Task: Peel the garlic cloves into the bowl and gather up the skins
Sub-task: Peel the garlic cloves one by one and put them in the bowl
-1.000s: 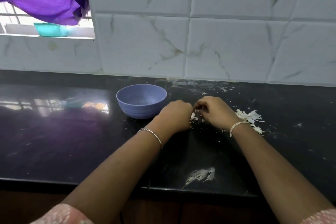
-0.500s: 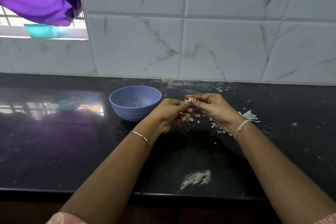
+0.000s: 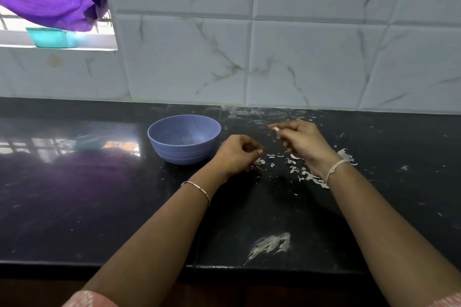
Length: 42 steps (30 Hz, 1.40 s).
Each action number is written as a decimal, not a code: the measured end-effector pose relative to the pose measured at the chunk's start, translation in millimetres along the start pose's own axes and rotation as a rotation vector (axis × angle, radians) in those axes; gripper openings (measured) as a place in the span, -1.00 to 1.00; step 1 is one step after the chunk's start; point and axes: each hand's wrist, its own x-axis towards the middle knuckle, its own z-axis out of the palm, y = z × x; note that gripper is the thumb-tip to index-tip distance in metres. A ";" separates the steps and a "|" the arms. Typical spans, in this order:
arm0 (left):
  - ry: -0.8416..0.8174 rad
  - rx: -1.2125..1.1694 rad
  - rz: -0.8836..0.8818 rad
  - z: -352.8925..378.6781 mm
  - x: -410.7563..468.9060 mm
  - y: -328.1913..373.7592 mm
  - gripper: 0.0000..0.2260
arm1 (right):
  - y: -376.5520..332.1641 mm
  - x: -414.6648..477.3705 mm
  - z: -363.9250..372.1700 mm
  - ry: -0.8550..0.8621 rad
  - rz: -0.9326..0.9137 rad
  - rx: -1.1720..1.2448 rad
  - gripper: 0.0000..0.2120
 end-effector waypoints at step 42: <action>0.258 -0.132 0.194 11.5 0.7 1.1 -0.93 | 5.1 -16.3 11.8 -0.180 0.050 -0.040 -0.84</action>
